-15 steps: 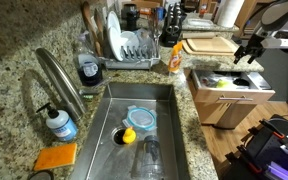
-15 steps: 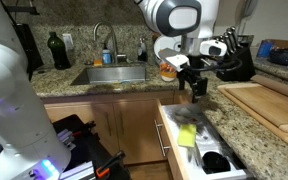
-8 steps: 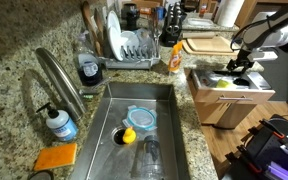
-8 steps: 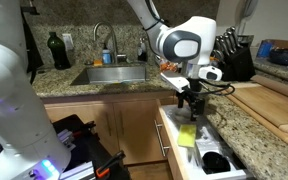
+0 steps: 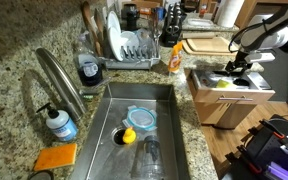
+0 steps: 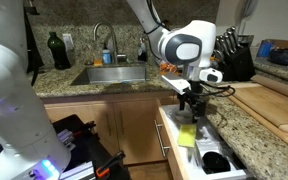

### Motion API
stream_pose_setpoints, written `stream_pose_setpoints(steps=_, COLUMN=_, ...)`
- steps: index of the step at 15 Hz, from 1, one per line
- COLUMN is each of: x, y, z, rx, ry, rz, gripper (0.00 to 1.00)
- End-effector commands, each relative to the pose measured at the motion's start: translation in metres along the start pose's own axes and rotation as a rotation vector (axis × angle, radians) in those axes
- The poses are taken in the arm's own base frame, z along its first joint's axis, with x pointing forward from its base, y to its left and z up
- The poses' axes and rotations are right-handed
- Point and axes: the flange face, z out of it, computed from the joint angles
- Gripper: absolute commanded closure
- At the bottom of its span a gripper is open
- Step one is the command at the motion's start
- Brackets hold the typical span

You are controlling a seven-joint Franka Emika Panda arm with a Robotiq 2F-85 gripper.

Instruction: Pick the sponge in the drawer and put it on the counter

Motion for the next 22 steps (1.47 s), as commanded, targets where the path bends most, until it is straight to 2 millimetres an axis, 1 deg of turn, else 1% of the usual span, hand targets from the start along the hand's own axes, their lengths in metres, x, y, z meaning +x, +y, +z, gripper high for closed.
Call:
stream_pose_setpoints(steps=1, x=0.018, y=0.010, z=0.035, rx=-0.050, ry=0.011, rz=0.032, gripper=0.00)
stream_pose_setpoints(steps=5, x=0.028, y=0.008, z=0.062, rx=-0.078, ry=-0.027, rz=0.025, gripper=0.00)
stream_pose_setpoints(steps=7, x=0.032, y=0.006, z=0.070, rx=-0.074, ry=-0.056, rz=0.015, gripper=0.00)
stream_pose_setpoints(steps=10, x=0.037, y=0.004, z=0.077, rx=-0.074, ry=-0.086, rz=-0.002, gripper=0.00)
stream_pose_setpoints(steps=16, x=0.045, y=0.005, z=0.080, rx=-0.052, ry=-0.157, rz=-0.012, gripper=0.00)
stream_pose_setpoints(steps=17, x=0.046, y=0.007, z=0.079, rx=-0.050, ry=-0.169, rz=0.004, gripper=0.00)
stream_pose_setpoints(steps=18, x=0.046, y=0.008, z=0.074, rx=-0.038, ry=-0.181, rz=0.019, gripper=0.00)
stream_pose_setpoints(steps=19, x=0.041, y=0.003, z=0.076, rx=-0.068, ry=-0.149, rz=0.009, gripper=0.00)
stream_pose_setpoints(steps=22, x=0.044, y=0.007, z=0.073, rx=-0.061, ry=-0.161, rz=0.021, gripper=0.00)
